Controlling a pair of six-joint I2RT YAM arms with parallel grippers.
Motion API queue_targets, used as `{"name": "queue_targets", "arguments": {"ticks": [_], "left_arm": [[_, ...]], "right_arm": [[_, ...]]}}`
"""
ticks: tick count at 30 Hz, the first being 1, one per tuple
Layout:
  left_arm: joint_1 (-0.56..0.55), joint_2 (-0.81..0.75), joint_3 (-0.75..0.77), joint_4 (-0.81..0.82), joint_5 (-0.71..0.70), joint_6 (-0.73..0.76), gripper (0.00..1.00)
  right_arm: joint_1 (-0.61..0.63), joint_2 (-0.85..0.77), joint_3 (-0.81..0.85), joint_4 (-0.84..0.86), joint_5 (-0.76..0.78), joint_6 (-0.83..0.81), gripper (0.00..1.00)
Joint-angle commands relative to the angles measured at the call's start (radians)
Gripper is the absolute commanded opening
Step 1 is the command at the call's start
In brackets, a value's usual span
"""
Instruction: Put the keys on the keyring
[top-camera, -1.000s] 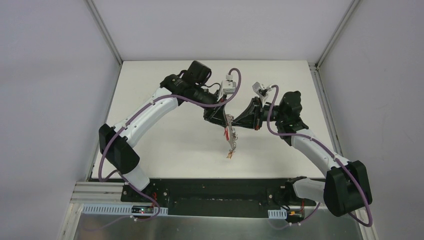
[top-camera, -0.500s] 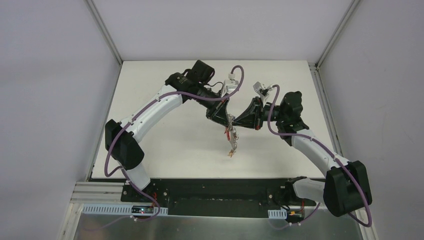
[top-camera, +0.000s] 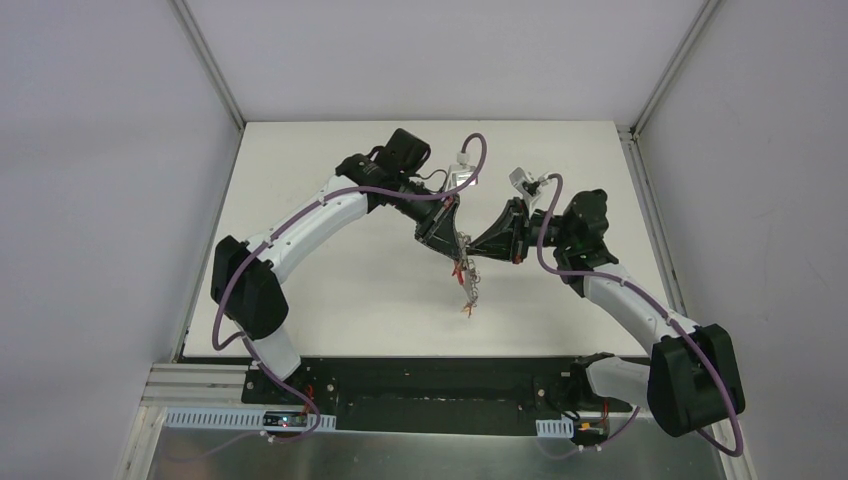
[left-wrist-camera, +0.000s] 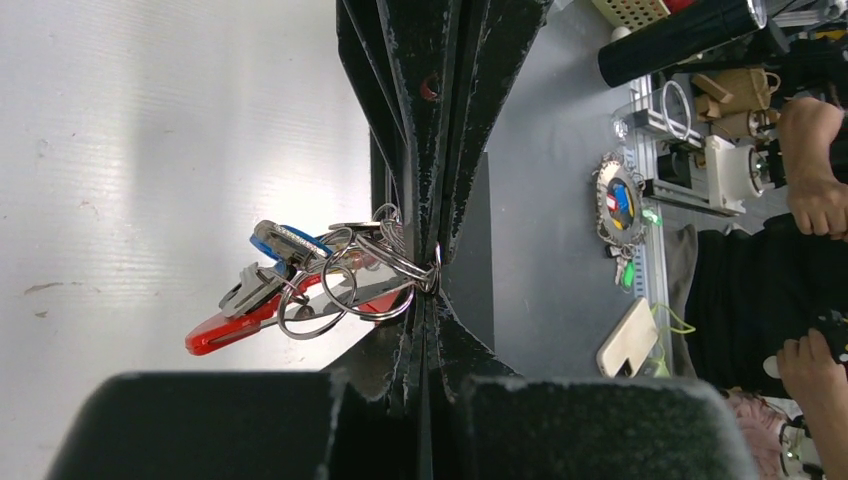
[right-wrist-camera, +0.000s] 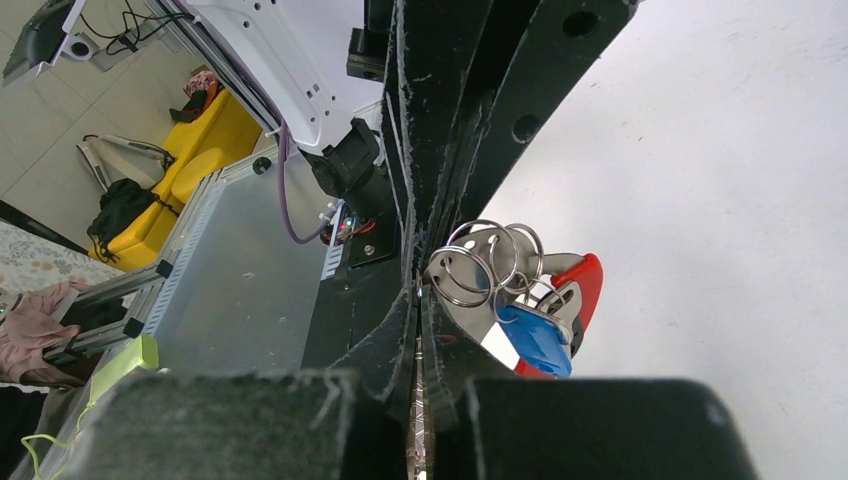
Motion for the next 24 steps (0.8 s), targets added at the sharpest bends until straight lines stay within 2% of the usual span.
{"name": "queue_targets", "arguments": {"ticks": [1,9,15,24], "left_arm": [[0.006,0.001,-0.032,0.078,0.061,-0.056,0.00],[0.009,0.016,-0.035,0.164,0.090,-0.142,0.00],[0.016,0.013,-0.066,0.243,0.111,-0.208,0.04],[0.027,-0.006,-0.121,0.300,0.122,-0.225,0.07]], "right_arm": [[-0.007,-0.038,0.010,0.147,0.014,0.043,0.00],[-0.007,-0.038,-0.003,0.191,0.018,0.070,0.00],[-0.009,-0.044,-0.006,0.199,0.023,0.074,0.00],[-0.019,-0.047,-0.007,0.224,0.026,0.093,0.00]]}}
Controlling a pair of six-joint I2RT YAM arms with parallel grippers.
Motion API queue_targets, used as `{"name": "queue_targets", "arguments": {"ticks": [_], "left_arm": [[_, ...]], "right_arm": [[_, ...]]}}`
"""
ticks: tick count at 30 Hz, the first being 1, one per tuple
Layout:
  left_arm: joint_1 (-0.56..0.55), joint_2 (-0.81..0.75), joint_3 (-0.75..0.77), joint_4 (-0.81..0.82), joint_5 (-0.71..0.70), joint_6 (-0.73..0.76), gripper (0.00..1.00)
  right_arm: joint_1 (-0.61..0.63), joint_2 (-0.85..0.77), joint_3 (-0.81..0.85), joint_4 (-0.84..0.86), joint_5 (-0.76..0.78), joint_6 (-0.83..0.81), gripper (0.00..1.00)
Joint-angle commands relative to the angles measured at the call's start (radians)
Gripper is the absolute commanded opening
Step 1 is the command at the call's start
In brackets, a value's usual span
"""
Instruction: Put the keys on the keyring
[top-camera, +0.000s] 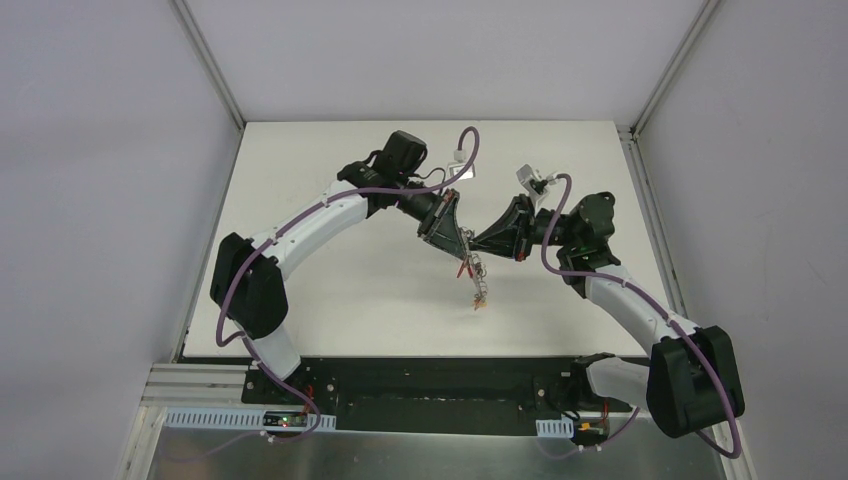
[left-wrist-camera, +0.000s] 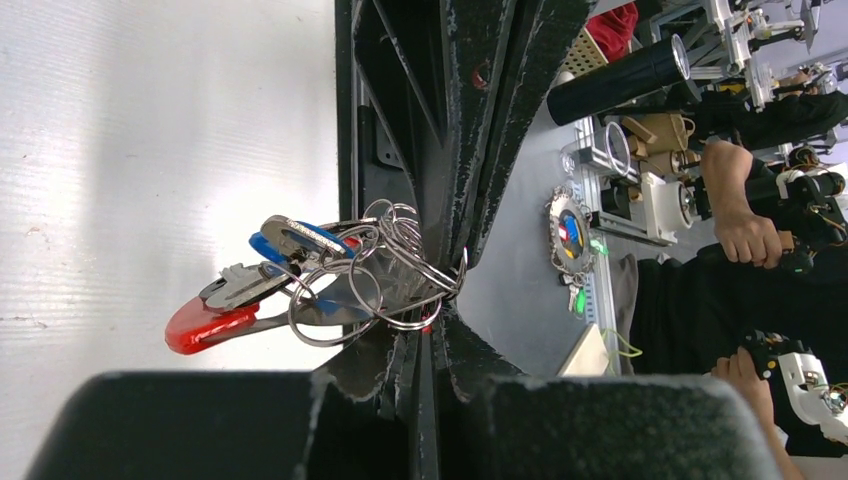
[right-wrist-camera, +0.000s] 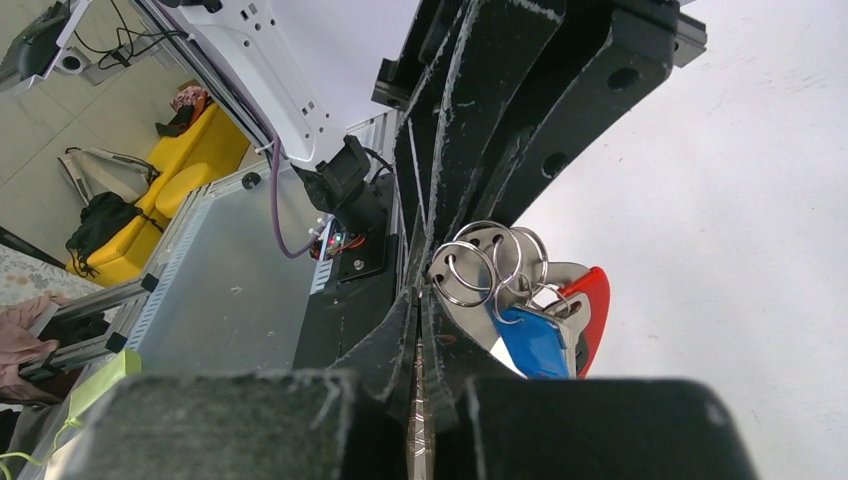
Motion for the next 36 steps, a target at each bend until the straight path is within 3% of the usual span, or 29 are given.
{"name": "queue_targets", "arguments": {"ticks": [1,11,17,29,36], "left_arm": [[0.002,-0.005,-0.016,0.071,0.007,-0.018,0.08],[0.024,-0.023,0.028,0.061,-0.012,-0.010,0.25],[0.032,-0.053,0.072,-0.039,-0.028,0.110,0.33],[0.032,-0.089,0.111,-0.248,-0.043,0.378,0.36],[0.031,-0.106,0.114,-0.232,-0.055,0.401,0.37]], "right_arm": [[0.002,-0.038,0.012,0.119,0.014,0.031,0.00],[0.000,-0.037,0.005,0.117,0.008,0.024,0.00],[0.000,-0.026,0.006,0.109,0.008,0.020,0.00],[-0.001,-0.018,0.013,0.074,0.013,0.006,0.00],[-0.001,-0.011,0.015,0.073,0.020,0.018,0.00]]}}
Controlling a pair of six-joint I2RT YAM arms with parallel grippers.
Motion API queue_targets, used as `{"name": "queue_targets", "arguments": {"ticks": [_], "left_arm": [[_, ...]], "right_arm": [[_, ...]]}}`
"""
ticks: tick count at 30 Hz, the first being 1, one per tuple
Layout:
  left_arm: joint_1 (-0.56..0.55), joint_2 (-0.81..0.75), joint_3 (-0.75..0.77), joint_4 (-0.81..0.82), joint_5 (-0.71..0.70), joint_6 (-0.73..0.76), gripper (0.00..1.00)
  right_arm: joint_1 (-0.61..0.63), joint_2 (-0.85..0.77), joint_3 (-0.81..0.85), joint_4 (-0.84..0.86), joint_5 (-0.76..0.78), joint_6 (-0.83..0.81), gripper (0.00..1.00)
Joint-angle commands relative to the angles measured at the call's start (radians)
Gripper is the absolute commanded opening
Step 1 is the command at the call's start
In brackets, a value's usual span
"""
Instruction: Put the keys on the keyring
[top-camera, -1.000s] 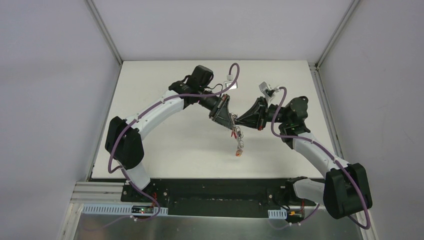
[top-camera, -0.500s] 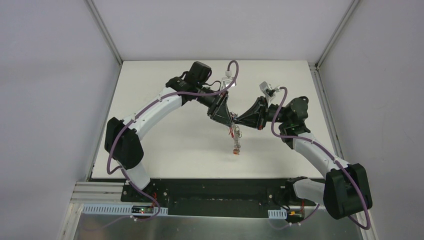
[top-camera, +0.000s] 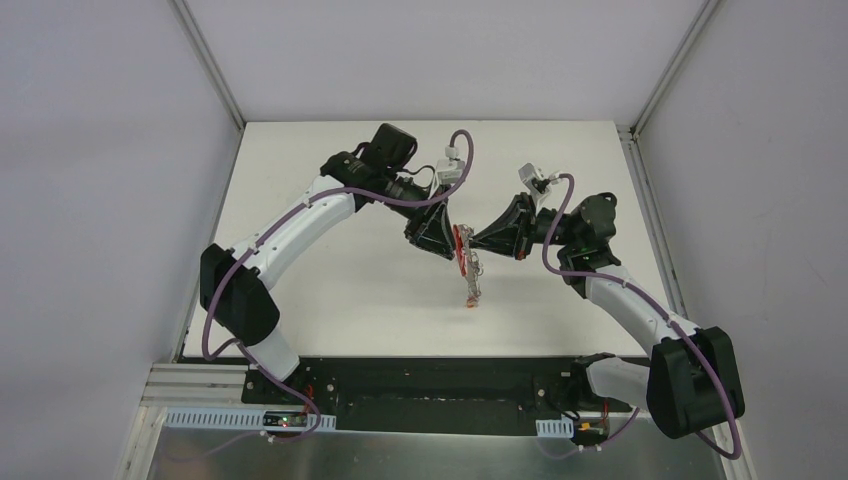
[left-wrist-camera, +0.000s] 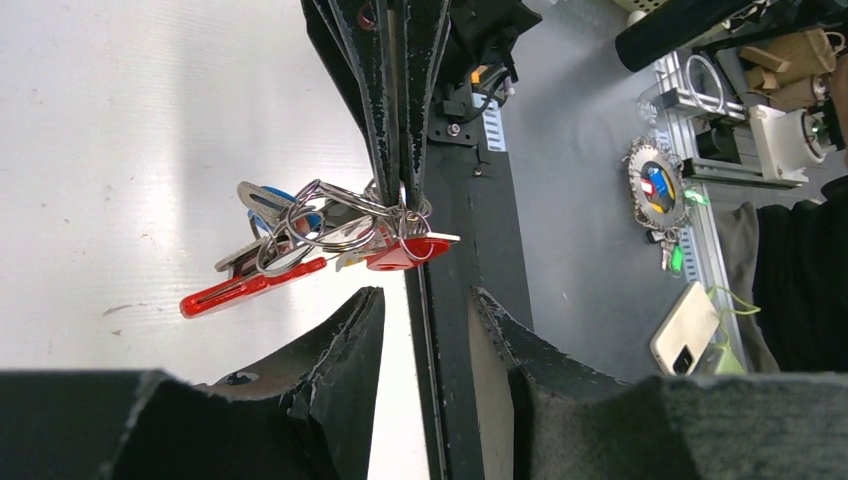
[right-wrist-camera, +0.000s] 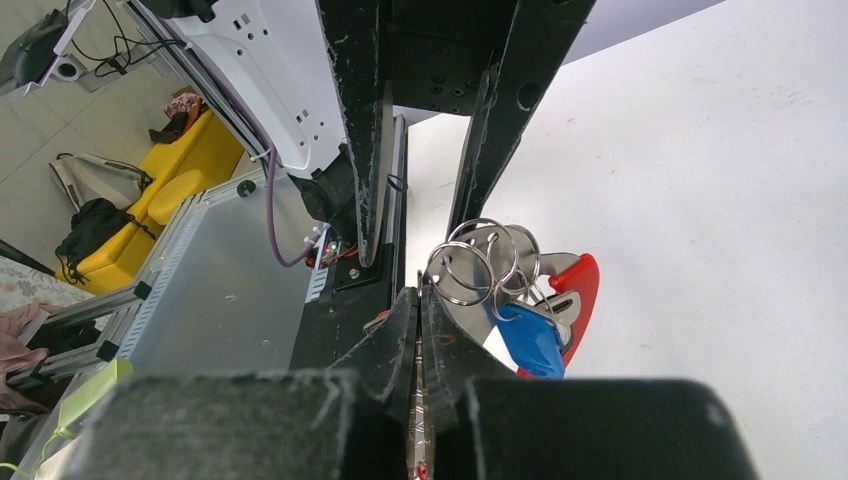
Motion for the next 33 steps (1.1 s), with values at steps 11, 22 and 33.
{"name": "queue_targets", "arguments": {"ticks": [11,22,33], "left_arm": [[-0.023,-0.047,0.002,0.187,-0.044,-0.087,0.39],[-0.047,-0.053,-0.060,0.233,-0.051,-0.128,0.36],[-0.053,-0.052,-0.065,0.301,-0.072,-0.192,0.32]], "right_arm": [[0.001,-0.001,0.021,0.024,0.012,-0.001,0.00],[0.000,-0.004,0.020,0.015,0.025,-0.005,0.00],[0.001,-0.009,0.027,-0.040,0.036,-0.044,0.00]]}}
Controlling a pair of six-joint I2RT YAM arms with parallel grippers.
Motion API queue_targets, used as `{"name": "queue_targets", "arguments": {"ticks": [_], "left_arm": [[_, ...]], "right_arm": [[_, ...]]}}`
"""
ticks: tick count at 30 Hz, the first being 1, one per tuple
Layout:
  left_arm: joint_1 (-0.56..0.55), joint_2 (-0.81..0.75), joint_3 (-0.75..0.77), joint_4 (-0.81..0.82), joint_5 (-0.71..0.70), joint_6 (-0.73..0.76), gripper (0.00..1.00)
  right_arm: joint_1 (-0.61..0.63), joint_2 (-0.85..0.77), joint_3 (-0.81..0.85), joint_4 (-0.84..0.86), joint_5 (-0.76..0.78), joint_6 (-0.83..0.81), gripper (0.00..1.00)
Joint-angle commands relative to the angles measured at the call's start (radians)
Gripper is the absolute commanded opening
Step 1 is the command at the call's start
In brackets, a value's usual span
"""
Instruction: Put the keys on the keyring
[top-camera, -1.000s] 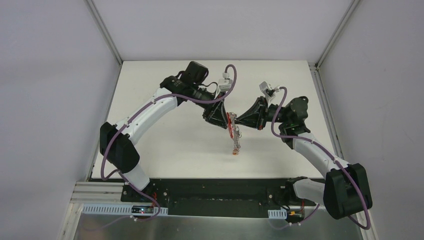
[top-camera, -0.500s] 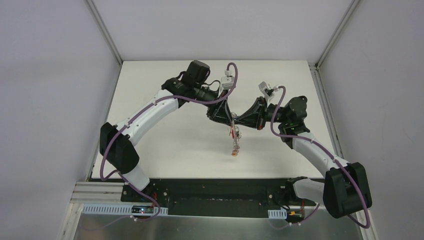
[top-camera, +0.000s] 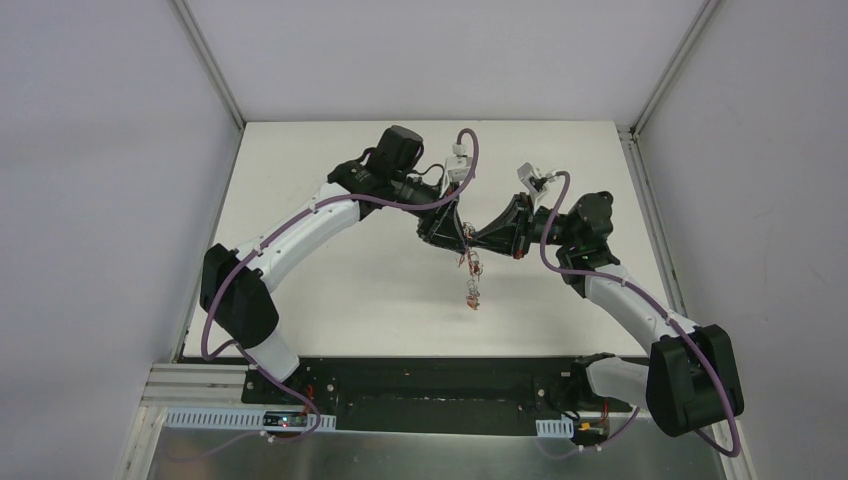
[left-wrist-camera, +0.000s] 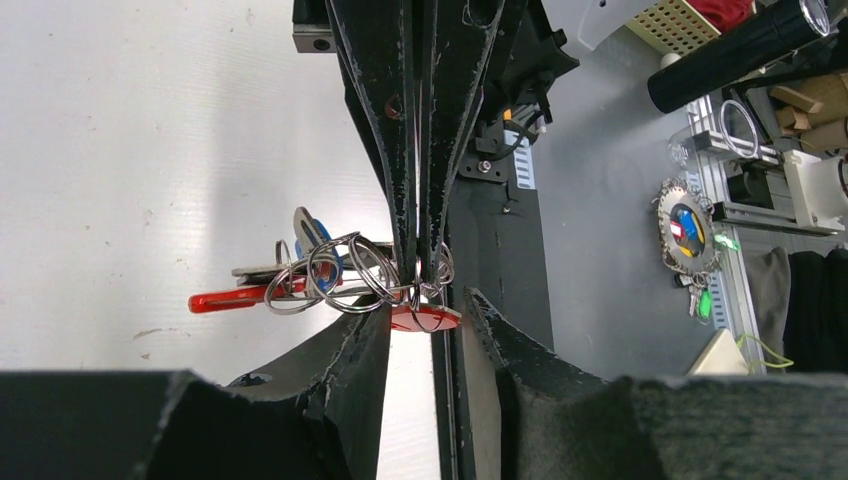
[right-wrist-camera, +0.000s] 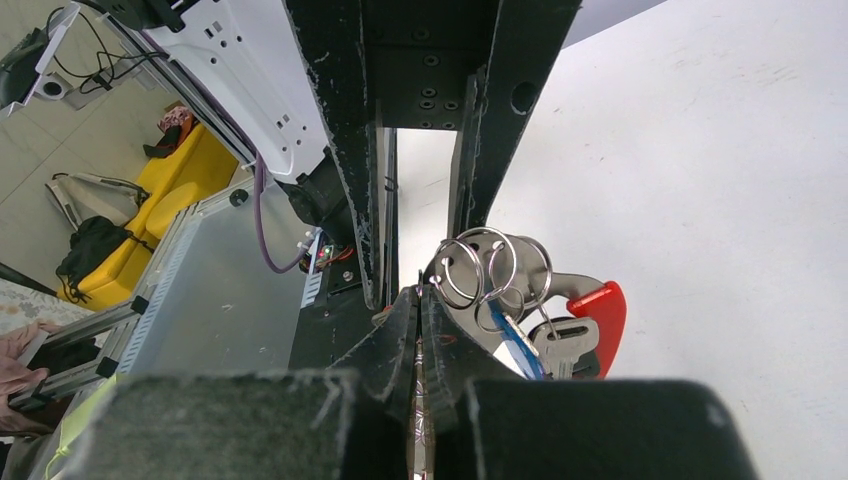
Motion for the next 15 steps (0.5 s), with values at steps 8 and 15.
{"name": "queue_targets", "arguments": {"ticks": [8,15], "left_arm": [[-0.013,-0.039,-0.018,0.069,0.005,-0.032,0.25],[-0.017,-0.040,-0.019,0.070,0.009,-0.033,0.16]], "right_arm": [[0.000,-0.022,0.026,0.015,0.009,-0.021,0.00],[0.000,-0.019,0.028,0.010,0.014,-0.025,0.00]]}}
